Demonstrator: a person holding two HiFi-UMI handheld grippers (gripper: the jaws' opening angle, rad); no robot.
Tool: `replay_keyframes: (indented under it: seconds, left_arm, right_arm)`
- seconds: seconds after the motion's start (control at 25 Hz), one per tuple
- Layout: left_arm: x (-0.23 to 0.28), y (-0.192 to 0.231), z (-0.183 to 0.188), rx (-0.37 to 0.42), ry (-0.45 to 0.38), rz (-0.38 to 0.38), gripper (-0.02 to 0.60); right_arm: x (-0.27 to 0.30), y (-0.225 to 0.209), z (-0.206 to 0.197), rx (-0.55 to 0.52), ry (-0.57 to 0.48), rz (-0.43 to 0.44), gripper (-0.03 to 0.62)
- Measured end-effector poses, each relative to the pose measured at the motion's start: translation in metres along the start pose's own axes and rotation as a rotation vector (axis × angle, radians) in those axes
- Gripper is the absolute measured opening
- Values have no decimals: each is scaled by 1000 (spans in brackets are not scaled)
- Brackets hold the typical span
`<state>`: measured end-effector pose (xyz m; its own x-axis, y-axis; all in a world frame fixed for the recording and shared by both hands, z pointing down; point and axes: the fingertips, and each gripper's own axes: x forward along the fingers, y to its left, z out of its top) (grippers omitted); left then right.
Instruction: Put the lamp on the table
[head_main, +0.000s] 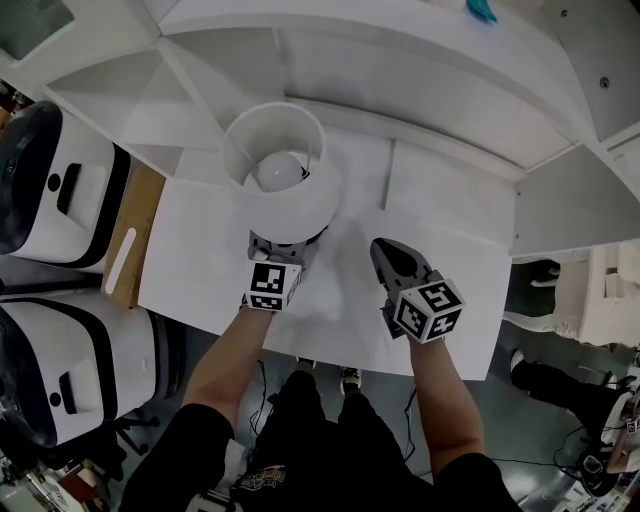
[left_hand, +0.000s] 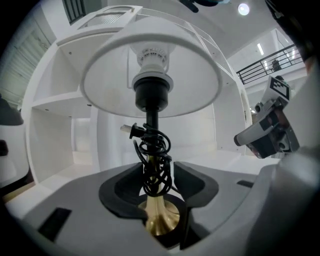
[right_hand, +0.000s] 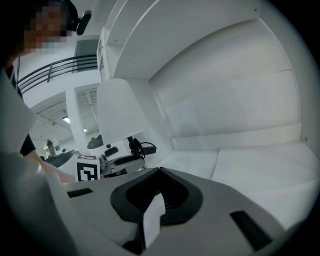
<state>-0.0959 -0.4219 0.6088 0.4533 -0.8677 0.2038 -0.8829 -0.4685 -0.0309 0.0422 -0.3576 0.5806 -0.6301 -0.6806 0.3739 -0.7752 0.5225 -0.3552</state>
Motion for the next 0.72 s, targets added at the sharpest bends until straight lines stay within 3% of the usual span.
replay_keyframes:
  seconds: [0.44, 0.6, 0.72]
  left_arm:
    - [-80, -22, -2, -64, 49, 131, 173]
    - [-113, -41, 4, -134, 96, 158, 22]
    - [-139, -60, 15, -169, 113, 155, 8]
  right_arm:
    - [-28, 19, 10, -41, -21, 82, 25]
    - [-41, 36, 14, -67, -26, 129, 25]
    - [-55, 50, 12, -79, -26, 167, 25]
